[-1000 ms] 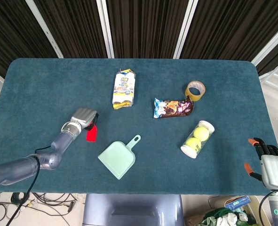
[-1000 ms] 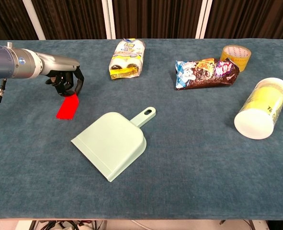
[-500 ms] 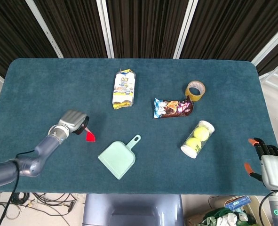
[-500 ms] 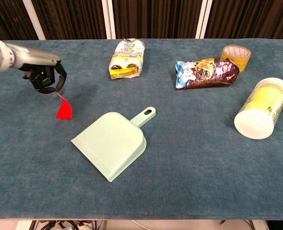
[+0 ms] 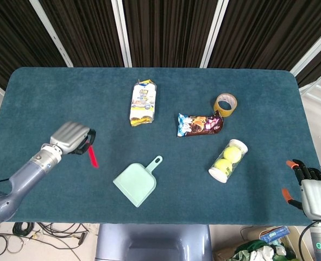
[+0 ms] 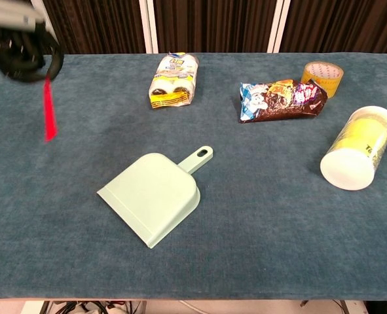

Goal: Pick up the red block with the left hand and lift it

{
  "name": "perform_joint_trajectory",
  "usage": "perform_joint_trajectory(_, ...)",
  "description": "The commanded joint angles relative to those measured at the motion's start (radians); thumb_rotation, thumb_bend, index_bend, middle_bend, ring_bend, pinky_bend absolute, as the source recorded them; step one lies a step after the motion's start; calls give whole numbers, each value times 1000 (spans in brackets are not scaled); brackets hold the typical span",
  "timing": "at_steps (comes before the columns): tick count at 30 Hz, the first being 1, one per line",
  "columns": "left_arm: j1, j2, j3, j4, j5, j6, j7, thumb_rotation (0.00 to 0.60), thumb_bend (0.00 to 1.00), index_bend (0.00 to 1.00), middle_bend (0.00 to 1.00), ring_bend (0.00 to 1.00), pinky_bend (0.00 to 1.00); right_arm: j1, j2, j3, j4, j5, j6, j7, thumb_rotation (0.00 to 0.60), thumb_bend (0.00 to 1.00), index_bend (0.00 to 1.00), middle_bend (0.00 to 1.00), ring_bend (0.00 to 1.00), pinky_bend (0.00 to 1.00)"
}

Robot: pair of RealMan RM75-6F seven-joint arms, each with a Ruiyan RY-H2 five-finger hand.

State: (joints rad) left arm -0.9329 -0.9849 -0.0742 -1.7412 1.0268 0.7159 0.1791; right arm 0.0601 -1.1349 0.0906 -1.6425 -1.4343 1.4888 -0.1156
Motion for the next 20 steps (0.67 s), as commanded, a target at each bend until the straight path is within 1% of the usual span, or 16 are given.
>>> perform_joint_trajectory(1,-48,12,-74,-4,-36,-16,-25,600,504,622,835,786,780,0,0,0,0,1,-1,1,600,218,216,159,259,197)
perform_joint_trajectory(4,-109,6,-104,4,-96,-41,21,600,504,621,835,785,780,1,0,2,1,1,0,-1,600,218,216,159,259,197)
perform_joint_trajectory(6,-173,-1,-130,5,-165,-70,58,600,504,621,835,785,780,1,-1,2,3,1,0,-3,600,218,216,159,259,197)
perform_joint_trajectory(10,-274,-6,-139,6,-298,-89,136,600,503,621,835,785,780,2,-1,4,4,4,0,-3,600,218,215,159,259,197)
perform_joint_trajectory(12,-333,-11,-130,0,-380,-76,193,600,504,621,835,786,780,1,-1,5,5,5,0,-3,600,218,215,159,259,197)
perform_joint_trajectory(18,-499,-22,-98,-39,-625,2,350,600,504,622,836,786,780,3,-5,6,6,5,0,-7,600,218,215,159,259,197)
perform_joint_trajectory(20,-532,-20,-89,-51,-674,30,386,600,504,623,836,786,781,4,-5,6,6,7,-2,-7,600,218,216,159,259,197)
